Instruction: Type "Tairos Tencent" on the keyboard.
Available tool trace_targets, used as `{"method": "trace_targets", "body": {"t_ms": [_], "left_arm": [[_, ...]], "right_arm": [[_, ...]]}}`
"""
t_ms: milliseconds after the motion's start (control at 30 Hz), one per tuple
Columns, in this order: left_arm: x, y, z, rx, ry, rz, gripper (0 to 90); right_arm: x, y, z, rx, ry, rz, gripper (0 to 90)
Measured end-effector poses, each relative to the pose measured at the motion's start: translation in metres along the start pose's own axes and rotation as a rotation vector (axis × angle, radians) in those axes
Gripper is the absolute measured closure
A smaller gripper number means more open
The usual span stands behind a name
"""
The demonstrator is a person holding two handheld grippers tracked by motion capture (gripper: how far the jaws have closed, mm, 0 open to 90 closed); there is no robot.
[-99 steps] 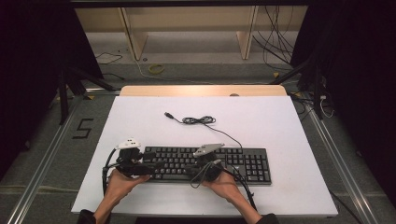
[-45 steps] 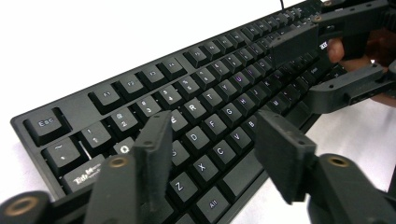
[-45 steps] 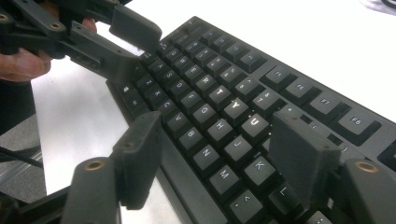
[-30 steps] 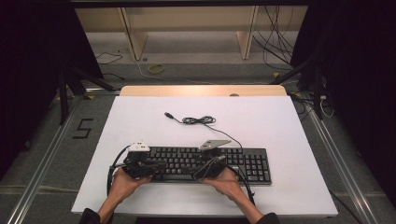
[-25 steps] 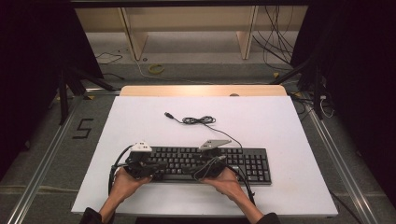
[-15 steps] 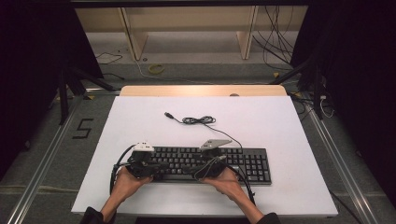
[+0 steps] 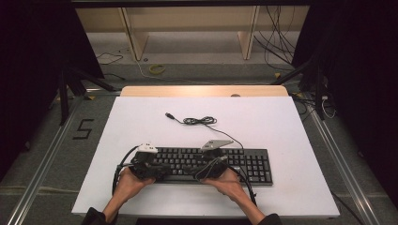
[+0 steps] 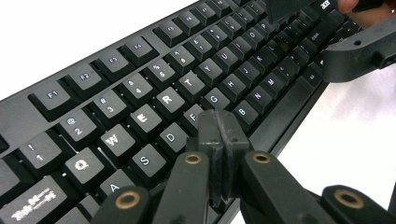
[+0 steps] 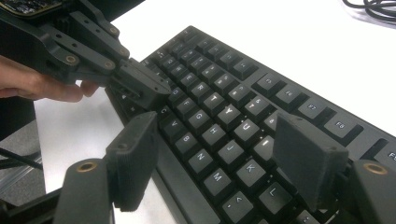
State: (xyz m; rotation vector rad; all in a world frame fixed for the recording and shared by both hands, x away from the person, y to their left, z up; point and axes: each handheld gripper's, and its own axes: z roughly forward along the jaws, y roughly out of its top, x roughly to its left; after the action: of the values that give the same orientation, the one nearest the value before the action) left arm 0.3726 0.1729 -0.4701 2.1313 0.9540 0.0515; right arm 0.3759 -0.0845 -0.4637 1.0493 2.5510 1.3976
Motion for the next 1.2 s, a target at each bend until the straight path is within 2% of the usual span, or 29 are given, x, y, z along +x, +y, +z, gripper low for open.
{"method": "trace_targets", "body": {"t_ms": [1133, 1200], "left_arm": [[-0.0003, -0.001, 0.0063, 0.033, -0.007, -0.007, 89.2], [0.0004, -0.0014, 0.0077, 0.047, 0.0, -0.002, 89.3]], "right_arm": [[-0.0003, -0.0001, 0.0001, 0.001, 0.0, 0.0, 32.0], [-0.0001, -0.0001, 0.0002, 0.001, 0.001, 0.002, 32.0]]}}
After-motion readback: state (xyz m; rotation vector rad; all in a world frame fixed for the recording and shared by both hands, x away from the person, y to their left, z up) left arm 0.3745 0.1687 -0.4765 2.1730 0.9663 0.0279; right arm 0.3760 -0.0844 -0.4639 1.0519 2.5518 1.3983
